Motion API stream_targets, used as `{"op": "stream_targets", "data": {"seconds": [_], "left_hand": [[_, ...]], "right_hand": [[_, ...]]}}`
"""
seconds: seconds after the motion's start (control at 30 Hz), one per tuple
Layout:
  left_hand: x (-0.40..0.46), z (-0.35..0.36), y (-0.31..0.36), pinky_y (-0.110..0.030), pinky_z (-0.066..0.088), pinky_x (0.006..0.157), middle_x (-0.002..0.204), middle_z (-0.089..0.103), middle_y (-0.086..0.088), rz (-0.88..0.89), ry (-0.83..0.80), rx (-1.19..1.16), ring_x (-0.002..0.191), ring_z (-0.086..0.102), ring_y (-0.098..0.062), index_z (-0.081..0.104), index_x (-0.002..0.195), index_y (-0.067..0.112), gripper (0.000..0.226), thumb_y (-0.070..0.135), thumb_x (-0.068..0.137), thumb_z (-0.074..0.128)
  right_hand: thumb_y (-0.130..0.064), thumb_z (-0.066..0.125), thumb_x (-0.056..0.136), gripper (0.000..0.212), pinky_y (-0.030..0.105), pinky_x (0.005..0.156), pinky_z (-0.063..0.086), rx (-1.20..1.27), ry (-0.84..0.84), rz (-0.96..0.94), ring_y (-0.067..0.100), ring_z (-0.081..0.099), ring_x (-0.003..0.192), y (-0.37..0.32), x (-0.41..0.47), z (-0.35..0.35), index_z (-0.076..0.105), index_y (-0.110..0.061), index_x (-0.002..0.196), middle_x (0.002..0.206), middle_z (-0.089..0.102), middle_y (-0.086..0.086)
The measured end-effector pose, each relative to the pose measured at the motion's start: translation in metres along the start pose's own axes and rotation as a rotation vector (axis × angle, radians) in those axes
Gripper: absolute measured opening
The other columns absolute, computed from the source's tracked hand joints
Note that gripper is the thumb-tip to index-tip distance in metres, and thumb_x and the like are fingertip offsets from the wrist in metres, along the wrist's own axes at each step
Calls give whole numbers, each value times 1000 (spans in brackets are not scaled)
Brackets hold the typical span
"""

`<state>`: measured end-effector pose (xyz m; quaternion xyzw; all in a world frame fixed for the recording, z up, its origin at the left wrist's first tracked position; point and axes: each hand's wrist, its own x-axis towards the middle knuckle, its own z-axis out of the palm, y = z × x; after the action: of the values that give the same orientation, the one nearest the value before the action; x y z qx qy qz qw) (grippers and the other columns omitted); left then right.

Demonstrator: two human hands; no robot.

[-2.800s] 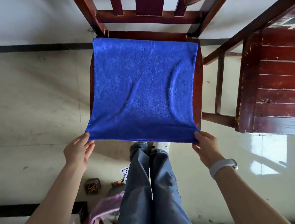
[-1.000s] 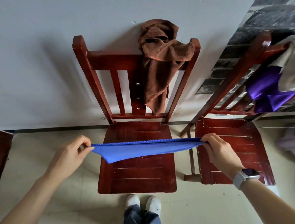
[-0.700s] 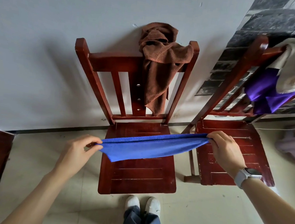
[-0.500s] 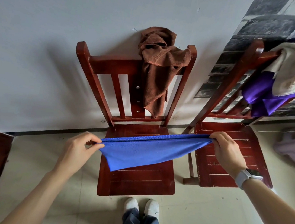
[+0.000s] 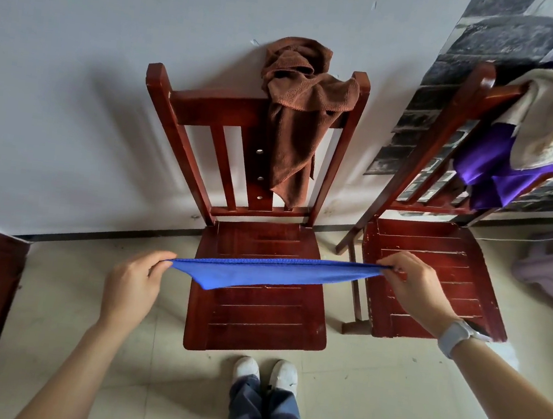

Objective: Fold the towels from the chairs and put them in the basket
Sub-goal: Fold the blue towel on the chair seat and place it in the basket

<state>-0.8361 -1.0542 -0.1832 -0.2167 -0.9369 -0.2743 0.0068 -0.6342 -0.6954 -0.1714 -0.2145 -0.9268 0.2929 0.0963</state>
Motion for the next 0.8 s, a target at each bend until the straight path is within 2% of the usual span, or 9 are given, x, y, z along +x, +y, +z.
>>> {"op": "stream_targets", "data": {"seconds": [0.07,0.13,0.2,0.27,0.3,0.4,0.53,0.67,0.8], "left_hand": [[-16,3,-4,-30,45,63,89,74,-9,-56,-23,-11,71,67,-30,72,91,8,15,0,81,65],[-31,6,-9,-23,41,59,88,73,-11,-38,-73,-45,64,66,-26,71,89,4,16,-6,80,63],[-42,8,-13,-12,37,59,85,71,-10,-101,-101,-153,66,63,-11,67,89,1,14,-9,81,59],[-46,10,-13,-2,37,63,85,66,-6,-224,-102,-277,75,59,9,62,91,0,11,-6,86,54],[-45,11,-12,0,36,63,83,62,-5,-272,-91,-314,73,57,10,60,92,1,11,-4,88,51],[-35,18,-10,-1,35,61,82,56,-7,-327,-41,-365,73,52,-17,57,97,1,13,-1,91,46],[-18,35,-24,-5,35,58,78,54,-6,-354,-74,-342,69,48,-20,56,98,4,12,3,92,46],[11,69,-51,-27,37,64,83,60,-7,-379,-154,-259,75,51,-24,59,98,7,14,7,91,46],[47,118,-86,-32,40,73,94,67,-11,-352,-219,-162,86,58,-30,64,98,7,16,7,89,49]], "right_hand": [[7,64,77,11,32,70,51,40,-75,82,21,61,72,2,-12,5,67,0,85,82,66,12],[3,60,83,12,13,55,44,84,-188,170,5,55,53,5,-25,10,65,-7,87,77,66,10],[2,53,87,18,9,42,36,154,-223,237,7,46,42,6,-35,15,59,-14,88,70,63,6],[3,47,89,22,9,41,35,210,-168,274,10,44,44,4,-38,19,53,-18,88,67,59,5],[3,44,89,23,9,42,34,230,-136,275,12,45,46,1,-37,21,51,-18,88,67,58,8],[3,40,90,30,6,45,41,321,-76,281,13,47,52,-10,-29,28,49,-25,85,71,55,12],[-5,43,91,32,14,41,46,330,-79,322,9,57,58,-6,-16,43,50,-34,80,79,58,6],[-4,48,88,21,24,60,41,169,-114,346,25,58,70,15,6,77,54,-24,88,78,62,3],[-2,52,86,15,34,74,44,62,-158,387,32,59,83,47,45,126,62,-7,96,90,67,14]]}}
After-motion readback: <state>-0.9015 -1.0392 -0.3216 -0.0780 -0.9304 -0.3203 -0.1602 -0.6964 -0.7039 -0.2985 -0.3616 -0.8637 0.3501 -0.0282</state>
